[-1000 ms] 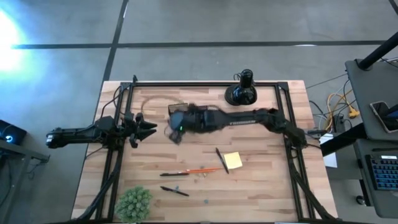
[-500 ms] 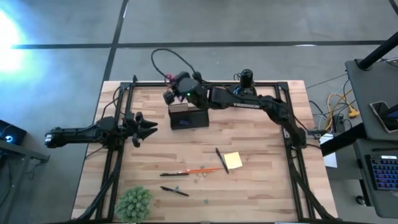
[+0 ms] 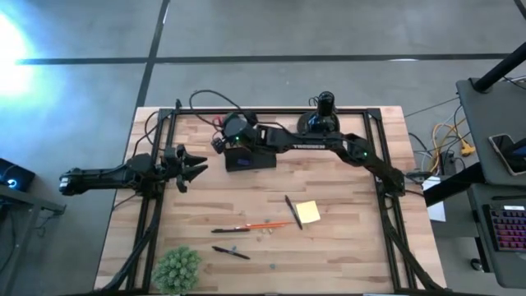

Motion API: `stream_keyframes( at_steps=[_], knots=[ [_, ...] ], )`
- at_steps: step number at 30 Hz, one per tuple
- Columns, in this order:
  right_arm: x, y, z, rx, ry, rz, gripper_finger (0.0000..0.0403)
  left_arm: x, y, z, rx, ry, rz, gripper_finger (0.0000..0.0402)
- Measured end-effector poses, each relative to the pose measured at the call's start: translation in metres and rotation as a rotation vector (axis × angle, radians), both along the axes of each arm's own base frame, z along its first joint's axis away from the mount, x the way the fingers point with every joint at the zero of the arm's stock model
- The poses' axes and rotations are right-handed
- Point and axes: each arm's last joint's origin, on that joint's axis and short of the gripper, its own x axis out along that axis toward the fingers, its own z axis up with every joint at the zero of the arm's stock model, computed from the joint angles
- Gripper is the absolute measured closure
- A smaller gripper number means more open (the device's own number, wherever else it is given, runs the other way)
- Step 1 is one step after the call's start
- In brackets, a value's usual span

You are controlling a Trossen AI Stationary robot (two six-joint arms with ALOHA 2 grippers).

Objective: Pick and place office supplies into organizer
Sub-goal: Put the scissors into the black organizer, then put the right black pen into the black organizer

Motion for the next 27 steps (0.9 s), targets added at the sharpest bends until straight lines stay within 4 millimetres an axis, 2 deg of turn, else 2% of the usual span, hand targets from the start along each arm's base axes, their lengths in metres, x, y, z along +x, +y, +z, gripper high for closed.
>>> stream_keyframes(
  at_steps=[8, 16, 23, 27],
  knots=[
    [-0.005, 0.006, -0.023, 0.020, 0.111, -0.007, 0.0363, -0.003, 0.000, 0.011, 0.043, -0.031, 0.002, 0.0249],
    [-0.011, 0.017, -0.031, 0.097, 0.184, -0.015, 0.0289, -0.004, 0.000, 0.017, 0.084, -0.036, 0.020, 0.0249],
    [-0.013, 0.030, -0.024, 0.111, 0.188, 0.008, 0.0219, -0.004, 0.000, 0.018, 0.077, -0.035, 0.018, 0.0249],
    [-0.020, 0.044, 0.000, 0.101, 0.150, 0.033, 0.0198, -0.006, 0.000, 0.025, 0.078, -0.060, 0.018, 0.0249]
  ],
)
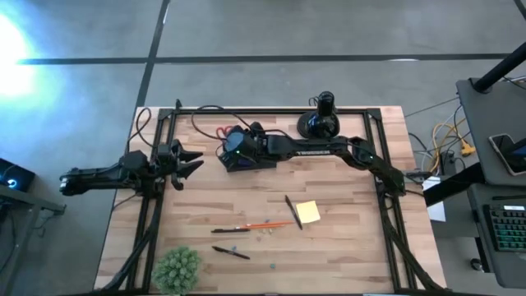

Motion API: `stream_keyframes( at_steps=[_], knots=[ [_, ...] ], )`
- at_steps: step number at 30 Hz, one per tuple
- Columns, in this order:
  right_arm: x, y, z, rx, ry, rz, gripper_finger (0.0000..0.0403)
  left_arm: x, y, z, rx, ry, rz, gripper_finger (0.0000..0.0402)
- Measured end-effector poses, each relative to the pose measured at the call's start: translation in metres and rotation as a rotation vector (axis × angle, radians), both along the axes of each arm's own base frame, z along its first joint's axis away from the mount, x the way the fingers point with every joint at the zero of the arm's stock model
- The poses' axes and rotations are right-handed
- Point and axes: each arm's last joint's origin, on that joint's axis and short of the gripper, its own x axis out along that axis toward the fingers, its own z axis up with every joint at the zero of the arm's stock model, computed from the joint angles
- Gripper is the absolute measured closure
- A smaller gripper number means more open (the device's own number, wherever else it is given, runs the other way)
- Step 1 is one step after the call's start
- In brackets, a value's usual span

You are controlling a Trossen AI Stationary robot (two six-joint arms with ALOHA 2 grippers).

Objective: Pick and place office supplies into organizer
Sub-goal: Put the right black pen into the black organizer

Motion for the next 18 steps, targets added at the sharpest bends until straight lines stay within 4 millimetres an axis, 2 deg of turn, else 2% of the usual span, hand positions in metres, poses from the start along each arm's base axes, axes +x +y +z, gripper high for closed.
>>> stream_keyframes(
  at_steps=[3, 8, 13, 18],
  knots=[
    [-0.013, 0.014, 0.022, 0.010, 0.020, 0.024, 0.0190, 0.000, 0.000, 0.002, 0.001, -0.004, 0.000, 0.0249],
    [-0.044, 0.037, 0.031, 0.114, 0.220, 0.069, 0.0187, 0.000, 0.000, 0.001, -0.001, 0.003, -0.001, 0.0249],
    [-0.078, 0.072, 0.024, 0.234, 0.551, 0.177, 0.0188, 0.000, 0.000, 0.000, -0.001, 0.003, -0.001, 0.0249],
    [-0.093, 0.112, 0.013, 0.211, 0.705, 0.288, 0.0188, 0.000, 0.000, 0.000, -0.003, 0.007, -0.004, 0.0249]
  ],
)
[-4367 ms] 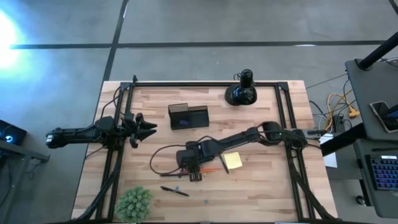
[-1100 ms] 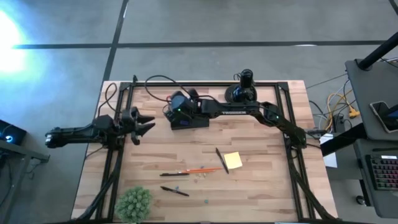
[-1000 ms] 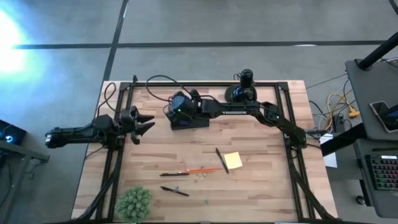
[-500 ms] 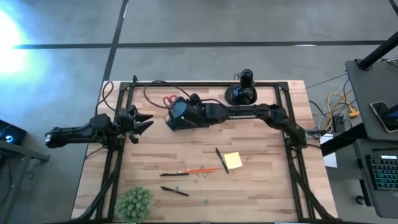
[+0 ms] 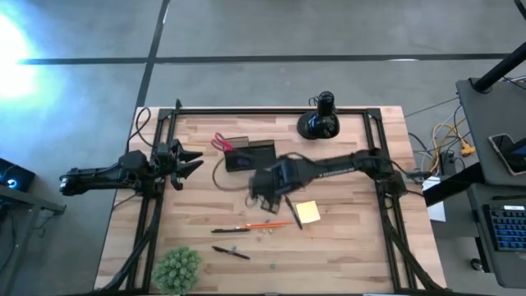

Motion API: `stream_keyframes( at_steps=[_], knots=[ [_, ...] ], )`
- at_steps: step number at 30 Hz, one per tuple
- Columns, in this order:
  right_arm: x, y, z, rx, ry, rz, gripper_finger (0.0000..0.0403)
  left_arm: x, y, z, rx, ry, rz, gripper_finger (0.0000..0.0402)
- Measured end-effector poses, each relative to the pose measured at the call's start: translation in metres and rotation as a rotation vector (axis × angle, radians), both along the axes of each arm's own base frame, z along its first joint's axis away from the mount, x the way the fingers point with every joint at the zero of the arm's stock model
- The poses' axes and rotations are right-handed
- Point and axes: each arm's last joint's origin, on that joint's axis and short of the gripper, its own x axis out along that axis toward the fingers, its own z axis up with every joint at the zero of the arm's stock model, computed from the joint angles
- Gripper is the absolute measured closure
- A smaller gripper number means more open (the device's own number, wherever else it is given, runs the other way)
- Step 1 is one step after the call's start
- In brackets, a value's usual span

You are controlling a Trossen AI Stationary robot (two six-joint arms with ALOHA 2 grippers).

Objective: Pick and place office supplies into organizer
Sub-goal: Put the right black pen into the black organizer

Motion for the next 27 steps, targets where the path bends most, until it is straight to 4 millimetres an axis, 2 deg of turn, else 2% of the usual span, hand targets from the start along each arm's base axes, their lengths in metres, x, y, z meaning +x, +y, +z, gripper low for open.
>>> stream_keyframes(
  at_steps=[4, 9, 14, 18, 22, 27],
  knots=[
    [-0.009, 0.022, -0.008, -0.022, 0.055, 0.050, 0.0188, 0.000, -0.001, -0.001, -0.050, -0.007, -0.047, 0.0249],
    [-0.013, 0.036, -0.009, 0.043, 0.022, -0.122, 0.0188, 0.001, -0.003, -0.007, -0.162, 0.043, -0.115, 0.0249],
    [-0.018, 0.049, -0.018, 0.135, 0.074, -0.105, 0.0188, 0.001, -0.004, -0.013, -0.212, 0.094, -0.129, 0.0249],
    [-0.023, 0.046, -0.044, 0.229, 0.154, -0.255, 0.0188, 0.001, -0.004, -0.013, -0.213, 0.094, -0.141, 0.0249],
    [-0.024, 0.039, -0.071, 0.281, 0.149, -0.411, 0.0188, 0.001, -0.004, -0.013, -0.214, 0.095, -0.148, 0.0249],
    [-0.030, 0.031, -0.082, 0.325, 0.123, -0.559, 0.0188, 0.001, -0.004, -0.013, -0.214, 0.090, -0.151, 0.0249]
  ],
)
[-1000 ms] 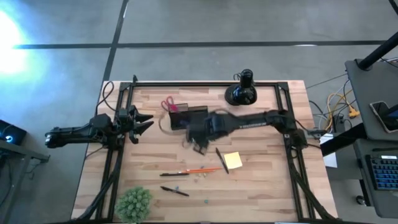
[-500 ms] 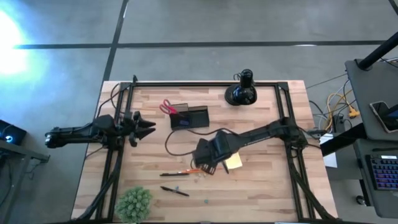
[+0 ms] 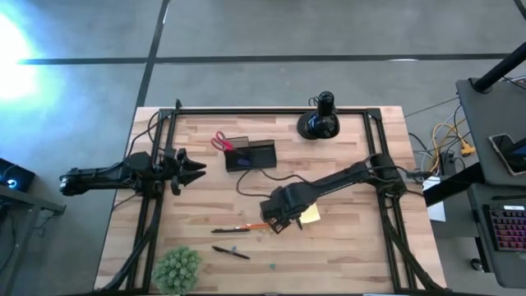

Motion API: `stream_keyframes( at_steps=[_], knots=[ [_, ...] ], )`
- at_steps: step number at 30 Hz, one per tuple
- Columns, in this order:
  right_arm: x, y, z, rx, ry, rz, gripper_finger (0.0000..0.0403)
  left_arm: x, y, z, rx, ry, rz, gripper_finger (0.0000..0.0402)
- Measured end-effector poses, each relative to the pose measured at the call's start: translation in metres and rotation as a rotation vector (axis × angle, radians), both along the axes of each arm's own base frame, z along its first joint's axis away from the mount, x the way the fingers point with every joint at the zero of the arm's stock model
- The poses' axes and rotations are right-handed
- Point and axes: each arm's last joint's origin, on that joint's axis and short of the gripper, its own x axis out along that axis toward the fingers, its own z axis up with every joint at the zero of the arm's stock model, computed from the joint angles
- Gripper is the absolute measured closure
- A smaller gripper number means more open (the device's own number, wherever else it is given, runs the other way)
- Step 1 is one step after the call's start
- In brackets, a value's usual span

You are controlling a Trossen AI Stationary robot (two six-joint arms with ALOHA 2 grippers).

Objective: Pick and place office supplies into organizer
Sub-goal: Put the right black pen into the black organizer

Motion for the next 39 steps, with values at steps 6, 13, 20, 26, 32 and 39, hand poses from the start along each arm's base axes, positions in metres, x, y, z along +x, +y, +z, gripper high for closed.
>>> stream_keyframes(
  at_steps=[6, 13, 20, 26, 32, 39],
  knots=[
    [-0.016, -0.022, 0.005, 0.019, -0.082, -0.162, 0.0188, 0.000, 0.000, 0.000, 0.000, 0.002, 0.000, 0.0249],
    [-0.041, -0.045, 0.017, 0.050, -0.142, -0.304, 0.0188, 0.000, 0.000, 0.000, 0.001, 0.004, -0.001, 0.0249],
    [-0.038, -0.044, 0.003, 0.119, -0.162, -0.332, 0.0188, 0.000, 0.000, 0.000, 0.002, 0.004, -0.001, 0.0249],
    [-0.033, -0.049, -0.012, 0.092, -0.133, -0.343, 0.0188, 0.001, 0.000, -0.001, 0.003, 0.008, 0.001, 0.0249],
    [-0.025, -0.053, -0.033, 0.083, -0.088, -0.315, 0.0188, 0.001, 0.000, -0.002, 0.002, 0.019, 0.003, 0.0249],
    [-0.003, -0.051, -0.046, 0.088, -0.073, -0.224, 0.0188, 0.002, 0.000, -0.002, 0.002, 0.020, 0.005, 0.0249]
  ],
)
